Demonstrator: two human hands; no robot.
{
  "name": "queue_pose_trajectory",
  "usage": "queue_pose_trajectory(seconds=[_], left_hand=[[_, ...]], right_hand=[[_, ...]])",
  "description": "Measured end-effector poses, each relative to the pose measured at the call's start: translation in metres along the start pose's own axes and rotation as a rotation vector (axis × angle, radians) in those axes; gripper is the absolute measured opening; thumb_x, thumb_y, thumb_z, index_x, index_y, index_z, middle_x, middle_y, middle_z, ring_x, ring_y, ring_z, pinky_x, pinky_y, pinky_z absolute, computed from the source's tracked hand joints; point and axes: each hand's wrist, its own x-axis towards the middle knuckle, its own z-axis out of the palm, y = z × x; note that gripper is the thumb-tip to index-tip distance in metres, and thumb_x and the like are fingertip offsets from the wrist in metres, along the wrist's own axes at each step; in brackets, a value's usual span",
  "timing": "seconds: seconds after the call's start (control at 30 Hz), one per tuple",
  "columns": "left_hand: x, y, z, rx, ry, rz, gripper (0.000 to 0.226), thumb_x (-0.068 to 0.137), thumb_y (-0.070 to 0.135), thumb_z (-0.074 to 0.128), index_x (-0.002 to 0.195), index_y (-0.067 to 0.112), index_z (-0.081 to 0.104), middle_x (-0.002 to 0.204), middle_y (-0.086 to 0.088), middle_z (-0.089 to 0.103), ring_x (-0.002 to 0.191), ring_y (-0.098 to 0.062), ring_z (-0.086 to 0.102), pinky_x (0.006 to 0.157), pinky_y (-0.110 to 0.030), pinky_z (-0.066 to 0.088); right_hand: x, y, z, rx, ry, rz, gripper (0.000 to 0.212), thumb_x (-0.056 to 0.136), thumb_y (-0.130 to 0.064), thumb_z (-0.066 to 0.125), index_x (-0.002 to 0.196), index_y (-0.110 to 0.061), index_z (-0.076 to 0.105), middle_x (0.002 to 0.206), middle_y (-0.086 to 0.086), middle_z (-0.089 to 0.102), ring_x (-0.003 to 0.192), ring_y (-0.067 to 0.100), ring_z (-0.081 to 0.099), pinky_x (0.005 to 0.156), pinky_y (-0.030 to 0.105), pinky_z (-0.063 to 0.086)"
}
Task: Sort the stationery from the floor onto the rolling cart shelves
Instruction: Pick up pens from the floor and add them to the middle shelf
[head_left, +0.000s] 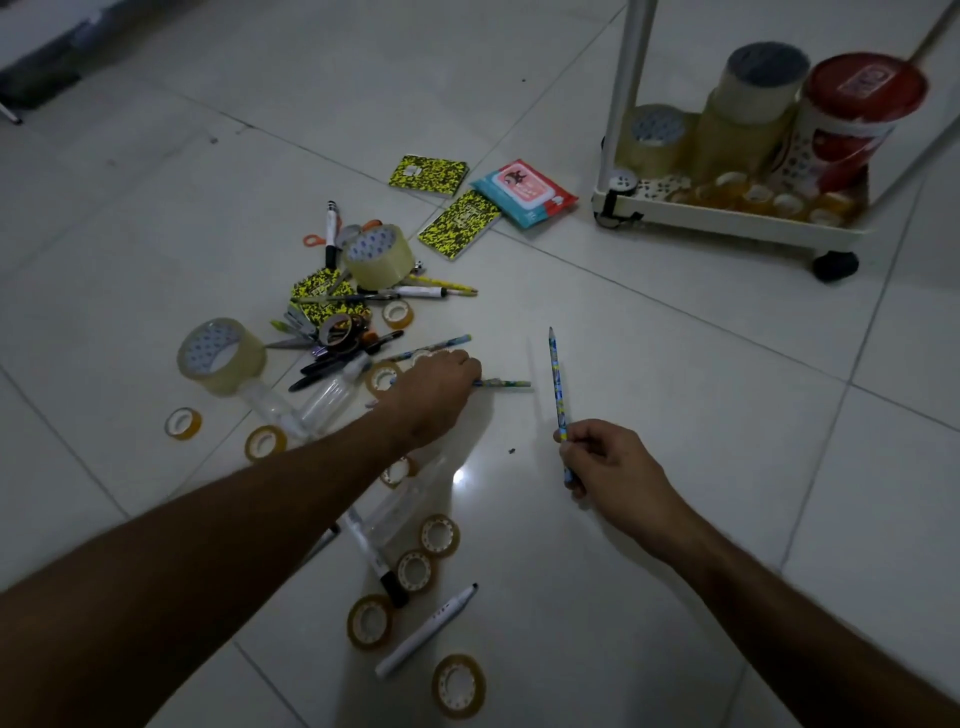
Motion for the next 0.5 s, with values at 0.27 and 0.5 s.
queue_pose_trajectory(seconds=[0.27, 0.5], left_hand=[[0.004, -0.005, -0.032, -0.486, 0.324, -0.169, 0.015, 0.101, 0.010, 0.051, 0.108, 0.004, 0.063, 0.097, -0.012, 0.062, 0.085, -0.023, 0.059, 0.071, -0.030, 0.042], [-0.005, -0.020, -0.068, -1.138, 0.433, -0.583, 0.017, 0.106, 0.011, 0.047, 0.110, 0.004, 0.061, 0.093, -0.008, 0.063, 0.075, -0.015, 0.064, 0.068, -0.027, 0.057]], right_hand=[[0.026, -0.023, 0.004, -0.063, -0.045, -0.057, 0.012, 0.097, -0.011, 0.054, 0.098, -0.016, 0.065, 0.077, 0.008, 0.070, 0.060, 0.014, 0.067, 0.064, 0.033, 0.057], [0.097, -0.061, 0.024, -0.508, -0.090, -0.236, 0.019, 0.103, -0.027, 0.042, 0.106, -0.010, 0.051, 0.089, 0.009, 0.064, 0.074, 0.024, 0.057, 0.060, 0.033, 0.039]])
